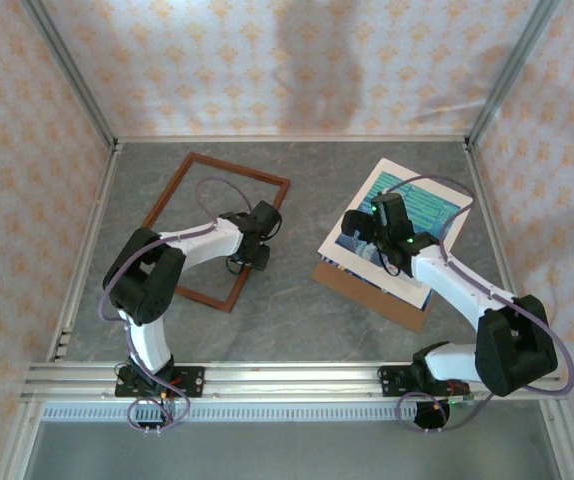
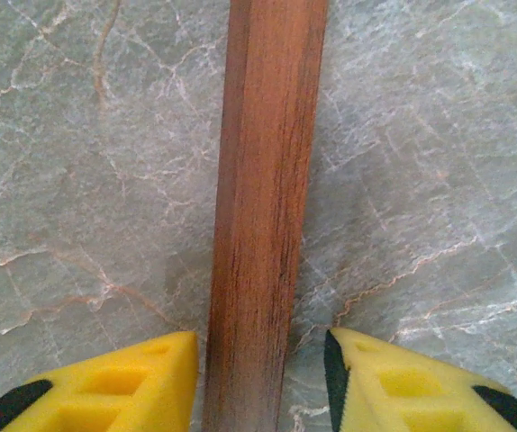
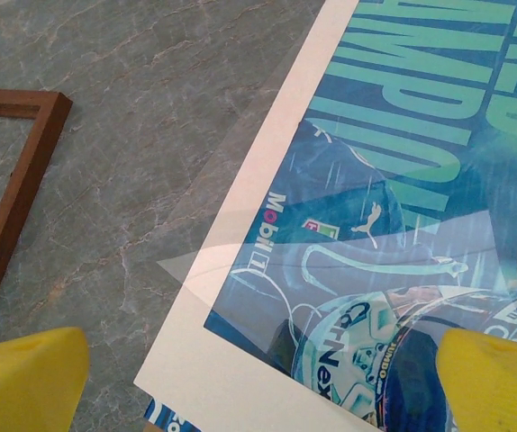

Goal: Put the photo into the frame

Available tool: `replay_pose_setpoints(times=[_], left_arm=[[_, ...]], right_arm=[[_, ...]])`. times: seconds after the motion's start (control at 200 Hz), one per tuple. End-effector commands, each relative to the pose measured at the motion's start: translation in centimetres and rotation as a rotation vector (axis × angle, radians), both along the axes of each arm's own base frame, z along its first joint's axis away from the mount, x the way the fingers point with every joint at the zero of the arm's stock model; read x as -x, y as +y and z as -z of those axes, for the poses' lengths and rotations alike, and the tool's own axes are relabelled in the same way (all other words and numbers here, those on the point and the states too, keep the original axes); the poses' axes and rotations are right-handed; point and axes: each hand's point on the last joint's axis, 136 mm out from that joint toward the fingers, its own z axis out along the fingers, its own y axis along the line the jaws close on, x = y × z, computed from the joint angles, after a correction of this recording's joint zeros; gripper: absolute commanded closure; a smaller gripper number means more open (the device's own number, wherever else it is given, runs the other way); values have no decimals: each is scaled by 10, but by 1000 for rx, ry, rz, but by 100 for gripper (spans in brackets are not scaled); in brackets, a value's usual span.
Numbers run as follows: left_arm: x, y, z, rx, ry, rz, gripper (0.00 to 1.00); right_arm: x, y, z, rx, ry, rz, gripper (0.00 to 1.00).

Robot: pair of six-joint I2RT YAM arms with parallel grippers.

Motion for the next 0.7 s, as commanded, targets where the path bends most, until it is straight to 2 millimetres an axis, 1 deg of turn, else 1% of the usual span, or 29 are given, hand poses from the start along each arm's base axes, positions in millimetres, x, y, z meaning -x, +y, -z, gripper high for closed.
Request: replay_pose_setpoints(times=[0.0, 0.14, 0.26, 0.34, 0.415, 0.42, 0.43, 0.51, 0.581, 0.696], left_arm=[[-5, -5, 0, 34, -15, -51, 63], [-4, -29, 1, 86, -16, -84, 74], [-10, -54, -4, 147, -36, -130, 79], [-14, -76, -10, 237, -52, -189, 78], [-23, -90, -19, 310, -87, -253, 78], [-22, -91, -13, 305, -79, -258, 78], [-23, -92, -9, 306, -75, -267, 78], [-30, -106, -7, 357, -100, -313, 78], [-36, -115, -2, 357, -109, -327, 77], [-46, -124, 5, 344, -118, -327, 75]], right_arm=[[-4, 1, -11, -7, -25, 6, 1], [-5, 0, -13, -4, -34, 8, 1], [-7, -2, -15, 16, -37, 13, 1], [-8, -4, -18, 34, -39, 17, 1], [-10, -5, -19, 49, -36, 19, 1], [-10, -6, -19, 50, -34, 19, 1], [-10, -6, -20, 52, -35, 19, 1], [-14, -8, -19, 80, -26, 26, 0], [-17, -11, -17, 109, -11, 34, 1], [-24, -15, -14, 141, 2, 58, 0]])
